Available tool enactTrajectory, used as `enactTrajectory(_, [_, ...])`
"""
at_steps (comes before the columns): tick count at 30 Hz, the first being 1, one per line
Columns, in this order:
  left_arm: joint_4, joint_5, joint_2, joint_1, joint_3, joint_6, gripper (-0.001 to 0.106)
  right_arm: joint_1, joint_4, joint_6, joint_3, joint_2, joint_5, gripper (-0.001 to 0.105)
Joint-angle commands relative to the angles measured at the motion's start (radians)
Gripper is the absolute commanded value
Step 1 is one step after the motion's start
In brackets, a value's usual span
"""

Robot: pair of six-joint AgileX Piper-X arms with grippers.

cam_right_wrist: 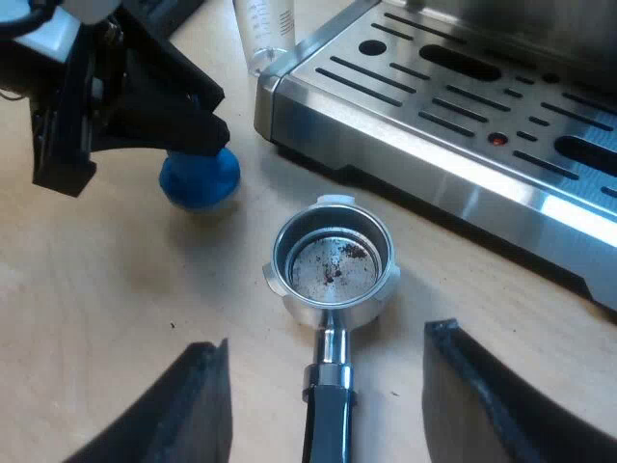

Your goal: Grind coffee beans and then tamp

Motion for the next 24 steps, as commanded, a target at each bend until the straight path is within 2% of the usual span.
enactTrajectory(1, [-0.029, 0.005, 0.024, 0.000, -0.002, -0.012, 0.001, -0.007, -0.008, -0.017, -0.003, -0.004, -0.008, 0.047])
enactTrajectory(7, [-0.031, 0.005, 0.075, 0.000, -0.002, -0.012, 0.001, -0.007, -0.008, -0.017, -0.003, -0.004, -0.008, 0.047])
enactTrajectory(20, [-0.034, 0.005, 0.080, 0.000, -0.002, -0.012, 0.001, -0.007, -0.008, -0.017, -0.003, -0.004, -0.008, 0.047])
enactTrajectory(23, [-0.034, 0.003, 0.080, 0.000, -0.002, -0.014, 0.007, -0.007, -0.008, -0.017, -0.003, -0.004, -0.008, 0.047])
enactTrajectory(24, [-0.034, 0.000, 0.080, 0.000, -0.002, -0.012, 0.014, -0.007, -0.008, -0.017, -0.003, -0.004, -0.008, 0.047])
